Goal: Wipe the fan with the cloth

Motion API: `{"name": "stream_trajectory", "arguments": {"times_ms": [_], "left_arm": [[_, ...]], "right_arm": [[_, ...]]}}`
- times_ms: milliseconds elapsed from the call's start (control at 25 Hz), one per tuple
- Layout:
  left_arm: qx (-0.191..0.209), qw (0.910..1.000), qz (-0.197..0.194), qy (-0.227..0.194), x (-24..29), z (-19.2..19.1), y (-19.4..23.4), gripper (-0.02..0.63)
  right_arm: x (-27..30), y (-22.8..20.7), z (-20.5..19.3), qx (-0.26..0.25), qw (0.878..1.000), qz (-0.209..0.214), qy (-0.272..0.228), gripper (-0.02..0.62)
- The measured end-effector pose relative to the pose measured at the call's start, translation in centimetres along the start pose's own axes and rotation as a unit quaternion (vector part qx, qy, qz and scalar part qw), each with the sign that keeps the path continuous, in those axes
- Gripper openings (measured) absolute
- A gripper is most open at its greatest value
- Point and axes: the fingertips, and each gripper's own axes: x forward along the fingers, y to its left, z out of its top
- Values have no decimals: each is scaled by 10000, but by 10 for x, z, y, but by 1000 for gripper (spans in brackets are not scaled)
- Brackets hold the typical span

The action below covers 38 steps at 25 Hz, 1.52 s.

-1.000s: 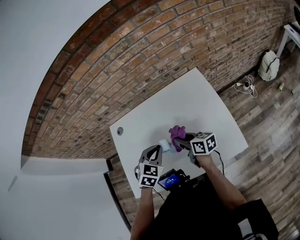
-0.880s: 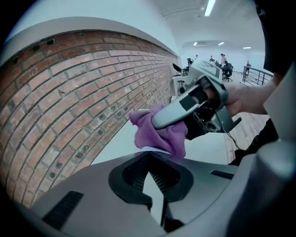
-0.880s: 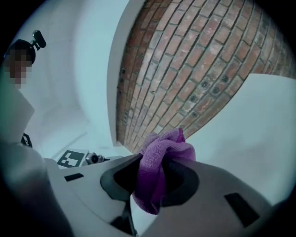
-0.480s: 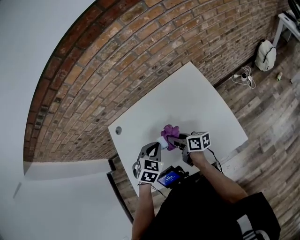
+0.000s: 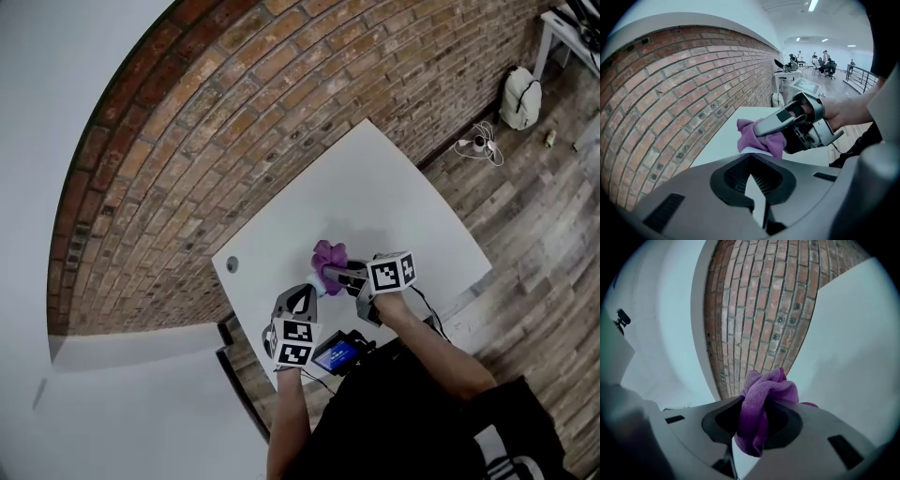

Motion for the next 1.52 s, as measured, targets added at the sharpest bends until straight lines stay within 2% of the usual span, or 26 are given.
{"name": "stream_trajectory", "arguments": {"times_ms": [120, 240, 400, 480, 560, 680, 720, 800, 920, 1000, 1120, 1160, 1240, 1360, 1440, 1520], "left_arm": [[-6, 10000, -7, -7, 0, 0, -1, 3], [51, 10000, 16, 15, 0, 1, -2, 0], [16, 10000, 27, -12, 0, 1, -2, 0], [-14, 10000, 14, -19, -1, 1, -2, 0], [-16, 10000, 17, -19, -1, 1, -3, 0], [-42, 10000, 40, -44, 0, 2, -2, 0], [-48, 10000, 49, -47, 0, 2, -2, 0], [-48, 10000, 48, -45, 0, 2, -2, 0], [-70, 9999, 50, -58, 0, 2, -2, 0], [-110, 9999, 56, -82, 0, 2, -1, 0], [-129, 9999, 51, -83, 0, 2, -2, 0], [-126, 9999, 47, -80, 0, 2, -2, 0], [-125, 9999, 46, -85, 0, 3, -3, 0], [-139, 9998, 64, -99, 0, 3, -1, 0], [-151, 9998, 73, -104, 1, 3, -1, 0], [-167, 9998, 82, -111, 1, 4, -2, 0]], "right_arm": [[7, -14, -9, 389, 9992, 30, -18, 94], [6, -41, -20, 686, 9976, -119, -39, 94], [-1, -69, -37, 143, 9950, -830, 530, 94], [-11, -75, -28, -165, 9906, -1255, 527, 94], [-14, -62, -12, -130, 9933, -1122, 245, 94], [-1, -37, -7, 536, 9977, -412, -1, 94], [3, -36, -11, 803, 9963, -300, -20, 94], [7, -45, -21, 1103, 9933, -340, -45, 94], [7, -63, -32, 882, 9940, -641, 115, 94], [5, -78, -37, 558, 9925, -987, 451, 94], [-8, -107, -49, 63, 9768, -1719, 1277, 94], [-13, -111, -47, -9, 9734, -1844, 1357, 94], [-16, -103, -29, -44, 9776, -1790, 1103, 94], [-2, -68, -4, 81, 9914, -1154, 611, 94], [11, -58, -9, 235, 9936, -886, 659, 94], [15, -67, -24, 352, 9913, -987, 802, 94]]}}
